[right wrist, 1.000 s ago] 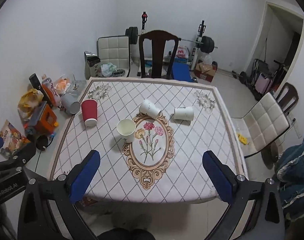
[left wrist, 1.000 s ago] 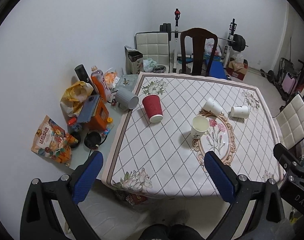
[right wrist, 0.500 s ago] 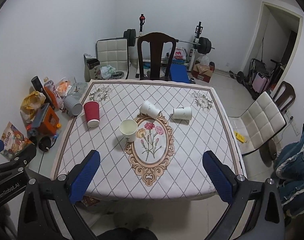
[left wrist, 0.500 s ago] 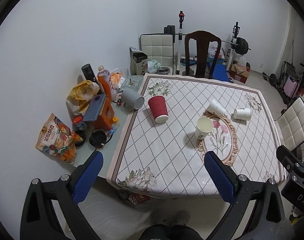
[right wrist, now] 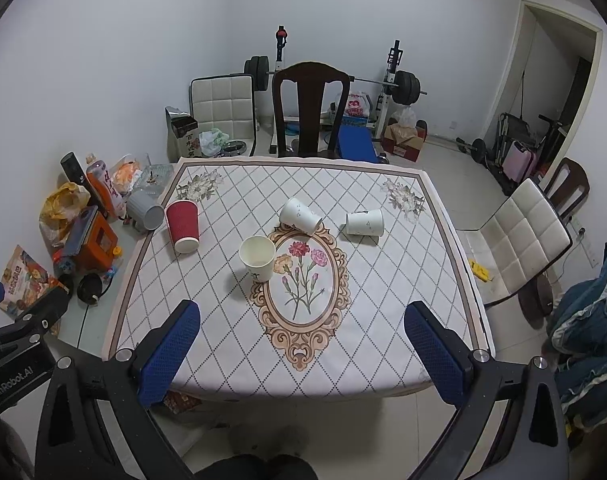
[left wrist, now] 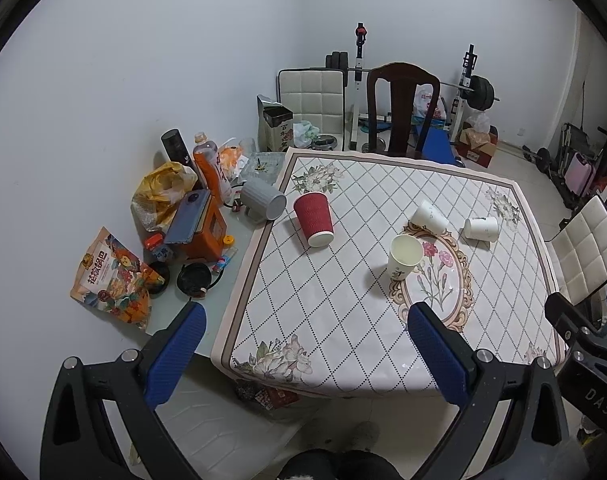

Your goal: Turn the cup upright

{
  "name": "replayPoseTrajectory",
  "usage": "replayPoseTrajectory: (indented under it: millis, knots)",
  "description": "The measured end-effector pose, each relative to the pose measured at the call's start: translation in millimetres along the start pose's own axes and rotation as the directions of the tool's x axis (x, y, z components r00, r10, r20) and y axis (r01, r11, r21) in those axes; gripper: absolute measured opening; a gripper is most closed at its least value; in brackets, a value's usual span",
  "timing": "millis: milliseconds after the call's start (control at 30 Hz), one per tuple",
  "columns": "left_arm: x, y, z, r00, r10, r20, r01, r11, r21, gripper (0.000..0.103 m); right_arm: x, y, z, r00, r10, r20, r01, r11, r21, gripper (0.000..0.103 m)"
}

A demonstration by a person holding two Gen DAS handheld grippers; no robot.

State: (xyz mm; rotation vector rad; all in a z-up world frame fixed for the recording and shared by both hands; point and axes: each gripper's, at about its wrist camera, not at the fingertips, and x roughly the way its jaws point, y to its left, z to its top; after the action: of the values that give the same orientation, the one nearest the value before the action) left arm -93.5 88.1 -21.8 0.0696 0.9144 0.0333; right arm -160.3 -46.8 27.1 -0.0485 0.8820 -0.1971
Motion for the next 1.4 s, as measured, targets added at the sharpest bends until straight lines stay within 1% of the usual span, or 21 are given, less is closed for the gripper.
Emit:
replayPoseTrajectory:
  millis: [400,867,1400]
  knots:
    - [-4.6,-3.3,0.4,1.000,-0.005,0.003,0.005,1.000,0.009,0.103,-0.3,-0.9,-1.2,1.000,0.000,-0.002,0.000,1.000,0.002,0.103]
    - [-11.9,-2.4,5.8,1.000,-0.029,0.012,0.029,0.999,0.026,0.103,-2.5,-1.0,-4.1,1.000,-0.004,-0.002,0.004,1.000,0.010,0.103]
    - [-13.2,-2.9,4.9,0.999,-0.029,0.014,0.029,0.999,0.025,0.103,-3.0,-3.1,-4.3,1.000,-0.004,-0.002,0.004,1.000,0.009,0.103]
